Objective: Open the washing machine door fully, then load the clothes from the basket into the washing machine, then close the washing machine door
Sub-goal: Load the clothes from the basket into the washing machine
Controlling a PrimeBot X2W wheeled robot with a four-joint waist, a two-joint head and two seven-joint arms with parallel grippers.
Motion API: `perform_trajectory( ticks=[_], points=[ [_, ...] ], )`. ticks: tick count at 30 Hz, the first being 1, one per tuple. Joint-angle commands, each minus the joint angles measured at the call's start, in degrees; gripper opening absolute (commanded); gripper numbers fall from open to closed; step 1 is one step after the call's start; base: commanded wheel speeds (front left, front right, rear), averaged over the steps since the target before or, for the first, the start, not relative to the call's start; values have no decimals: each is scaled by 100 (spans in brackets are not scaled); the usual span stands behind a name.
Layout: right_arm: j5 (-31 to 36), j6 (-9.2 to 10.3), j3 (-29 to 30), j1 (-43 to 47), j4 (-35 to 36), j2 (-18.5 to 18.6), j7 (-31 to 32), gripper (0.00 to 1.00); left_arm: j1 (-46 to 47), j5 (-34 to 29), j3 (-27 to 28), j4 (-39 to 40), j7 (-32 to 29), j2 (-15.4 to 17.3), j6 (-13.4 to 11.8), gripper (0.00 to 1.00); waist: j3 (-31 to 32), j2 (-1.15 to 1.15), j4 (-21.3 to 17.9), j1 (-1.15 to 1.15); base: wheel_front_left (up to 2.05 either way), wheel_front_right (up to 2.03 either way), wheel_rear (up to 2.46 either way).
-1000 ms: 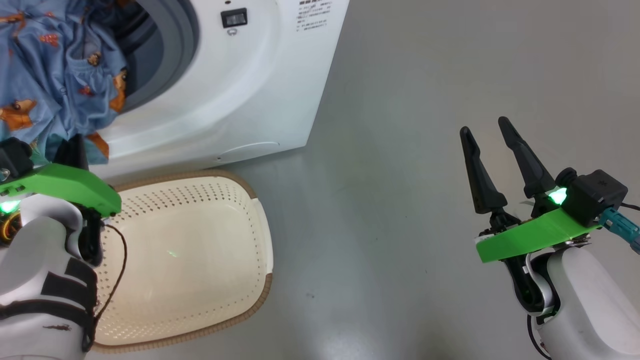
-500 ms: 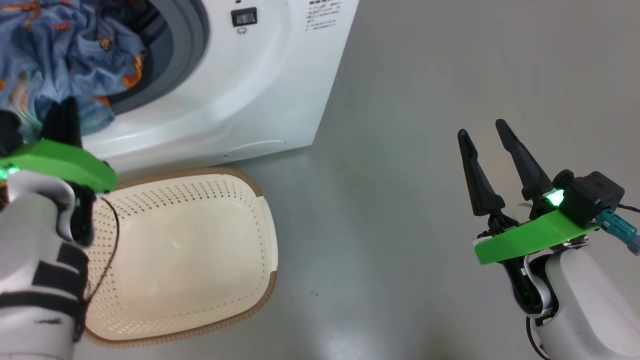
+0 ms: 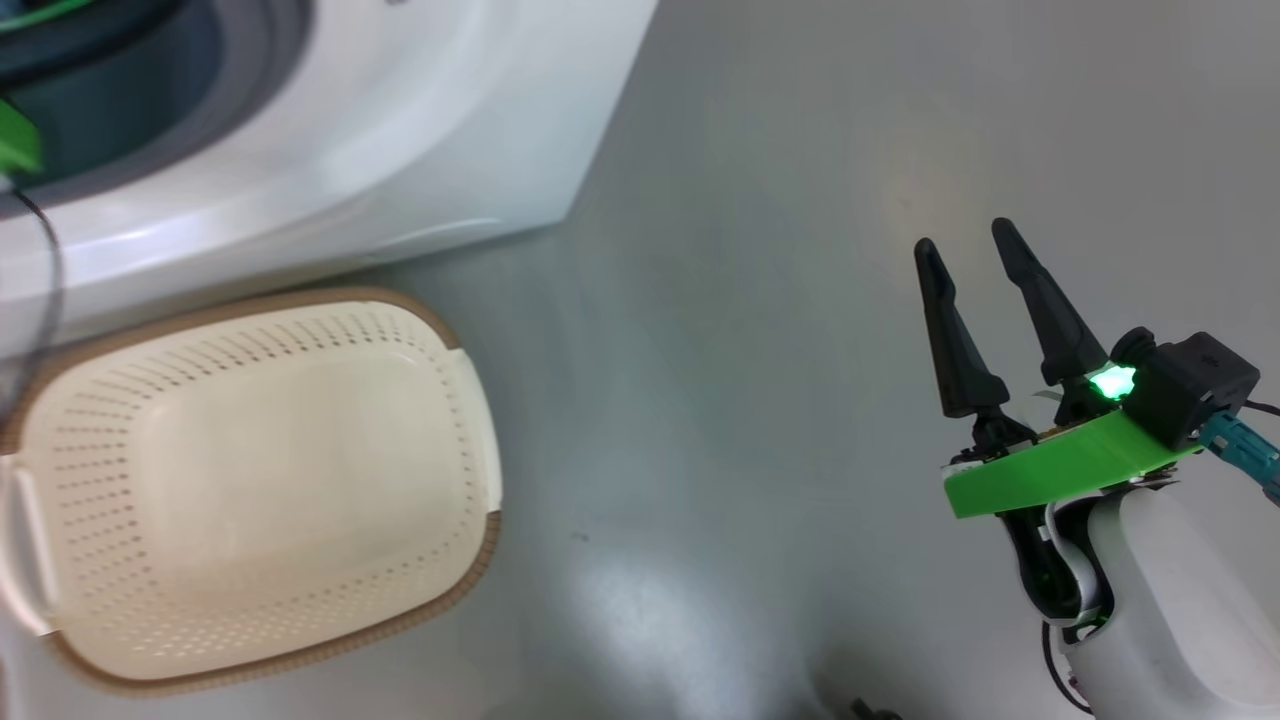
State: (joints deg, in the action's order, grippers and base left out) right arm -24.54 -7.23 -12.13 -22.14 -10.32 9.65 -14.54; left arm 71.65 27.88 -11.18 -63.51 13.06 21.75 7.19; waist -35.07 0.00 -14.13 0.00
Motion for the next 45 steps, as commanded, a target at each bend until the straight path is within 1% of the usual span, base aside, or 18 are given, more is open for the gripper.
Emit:
perform_trajectory(
  ticks=[1, 4, 6, 8, 9, 10, 11, 12, 15, 17, 21, 26, 36, 42, 45],
  points=[
    [60, -25, -55, 47, 143, 13, -46, 100, 173, -86, 45, 71, -9, 323, 20, 0, -271, 0, -239, 0, 0, 0, 0],
    [72, -25, -52, 39, 164, -42, -46, 100, 543, -148, -14, -37, -61, 440, 21, 0, -359, 0, -303, 0, 0, 0, 0],
    [78, -25, -65, 33, 165, -68, -46, 100, 791, -56, 44, -143, -178, 484, 22, 0, -388, 0, -338, 0, 0, 0, 0],
    [85, -25, -85, 24, 148, -90, -46, 100, 985, -45, 2, -283, -426, 535, 24, 0, -380, 0, -363, 0, 0, 0, 0],
    [86, -25, -95, 17, 139, -100, -46, 100, 1073, 43, 40, -400, -651, 526, 25, 0, -374, 0, -373, 0, 0, 0, 0],
    [87, -25, -100, 11, 133, -109, -46, 100, 1156, 119, 66, -520, -907, 521, 25, 13, -371, 0, -379, 0, 0, 0, 0],
    [87, -25, -103, 7, 127, -116, -46, 100, 1230, 174, 82, -613, -1136, 529, 26, 45, -365, 0, -382, 0, 0, 0, 0],
    [87, -25, -108, 3, 121, -124, -46, 100, 1288, 206, 93, -675, -1284, 546, 26, 100, -360, 0, -386, 0, 0, 0, 0],
    [80, -25, -126, -5, 85, -155, -46, 100, 1280, 268, 90, -805, -1570, 550, 26, 100, -307, 0, -394, 0, 0, 0, 0],
    [79, -25, -133, -12, 56, -172, -46, 100, 1208, 309, 96, -831, -1523, 537, 27, 100, -269, 0, -388, 0, 0, 0, 0],
    [73, -25, -115, -27, 39, -156, -46, 100, 1001, 333, 26, -778, -1180, 463, 28, 100, -161, 0, -336, 0, 0, 0, 0],
    [76, -25, -148, -56, 17, -104, -46, 100, 553, 547, -86, -573, -842, 273, 29, 100, 76, 0, -208, 0, 0, 0, 0],
    [11, -25, -267, 3, -142, -28, -46, 100, -739, 941, -425, -51, -6, 101, 29, 100, 818, 0, 67, 0, 0, 0, 0],
    [-52, -25, -293, 143, -262, 13, -46, 100, -1548, 1043, -538, 340, 173, 58, 29, 100, 1312, 0, 226, 0, 0, 0, 0],
    [-71, -25, -294, 189, -291, 34, -46, 100, -1791, 1045, -538, 493, 186, 36, 29, 100, 1458, 0, 291, 0, 0, 0, 0]
  ],
)
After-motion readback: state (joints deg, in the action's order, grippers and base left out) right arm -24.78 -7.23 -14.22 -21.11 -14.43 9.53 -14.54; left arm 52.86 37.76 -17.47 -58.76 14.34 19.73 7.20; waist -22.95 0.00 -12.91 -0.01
